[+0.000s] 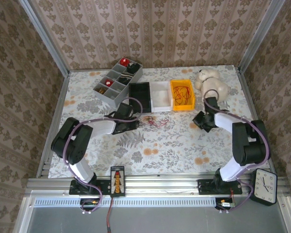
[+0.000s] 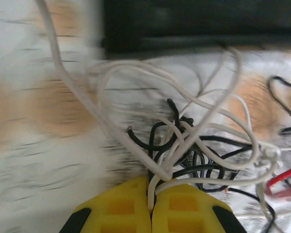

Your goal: Untangle the cables

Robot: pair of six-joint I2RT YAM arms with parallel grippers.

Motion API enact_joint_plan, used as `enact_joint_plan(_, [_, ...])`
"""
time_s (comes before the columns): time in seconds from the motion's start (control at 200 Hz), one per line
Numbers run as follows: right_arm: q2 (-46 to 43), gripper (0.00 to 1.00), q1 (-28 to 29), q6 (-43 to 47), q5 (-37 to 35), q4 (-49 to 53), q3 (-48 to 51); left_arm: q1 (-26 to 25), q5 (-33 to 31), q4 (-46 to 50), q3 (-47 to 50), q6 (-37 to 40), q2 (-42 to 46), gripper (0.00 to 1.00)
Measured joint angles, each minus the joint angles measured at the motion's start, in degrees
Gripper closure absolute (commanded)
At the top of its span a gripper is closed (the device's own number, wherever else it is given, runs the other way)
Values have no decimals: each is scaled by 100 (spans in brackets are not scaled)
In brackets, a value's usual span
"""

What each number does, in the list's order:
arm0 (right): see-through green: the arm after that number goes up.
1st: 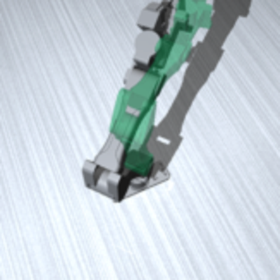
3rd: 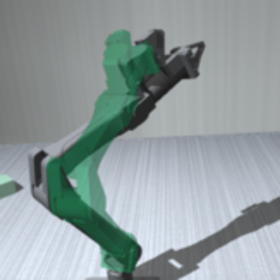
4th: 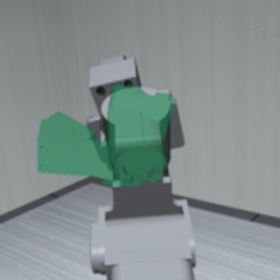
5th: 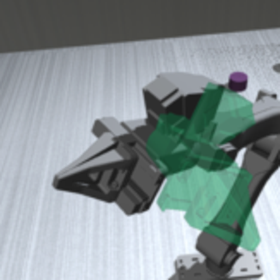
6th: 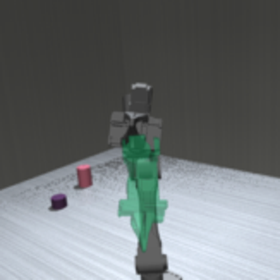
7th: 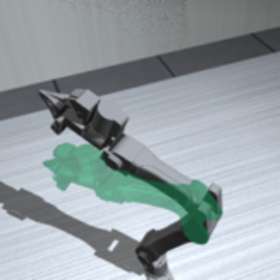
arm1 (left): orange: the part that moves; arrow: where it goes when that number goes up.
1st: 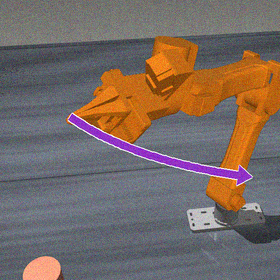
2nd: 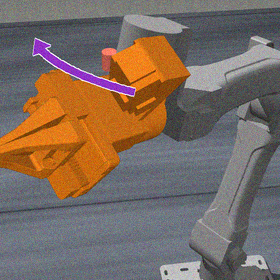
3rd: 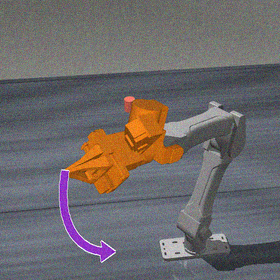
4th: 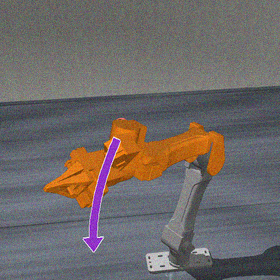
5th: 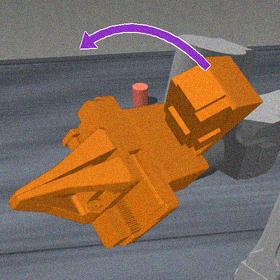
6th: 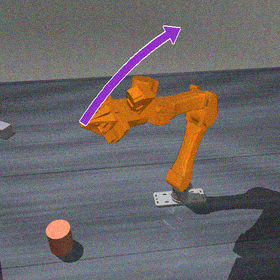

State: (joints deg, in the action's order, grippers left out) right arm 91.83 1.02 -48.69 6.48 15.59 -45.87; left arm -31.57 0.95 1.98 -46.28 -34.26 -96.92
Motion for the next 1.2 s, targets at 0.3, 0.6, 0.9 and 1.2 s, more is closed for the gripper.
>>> enact_joint_plan(0.3, [-629, 97, -660, -133, -420, 61, 164, 306, -498, 44, 245, -332, 243, 100])
enact_joint_plan(0.6, [-4, 64, 1552, 1504, 503, -177, -1228, 146, -704, 533, -162, 70, 9, 100])
enact_joint_plan(0.9, [1700, 62, 3488, 2747, 946, 232, -2870, 122, -743, 573, -186, 114, -20, 100])
enact_joint_plan(1.2, [2581, 62, 3602, 3126, 940, 761, -3602, 122, -743, 573, -186, 192, -9, 100])
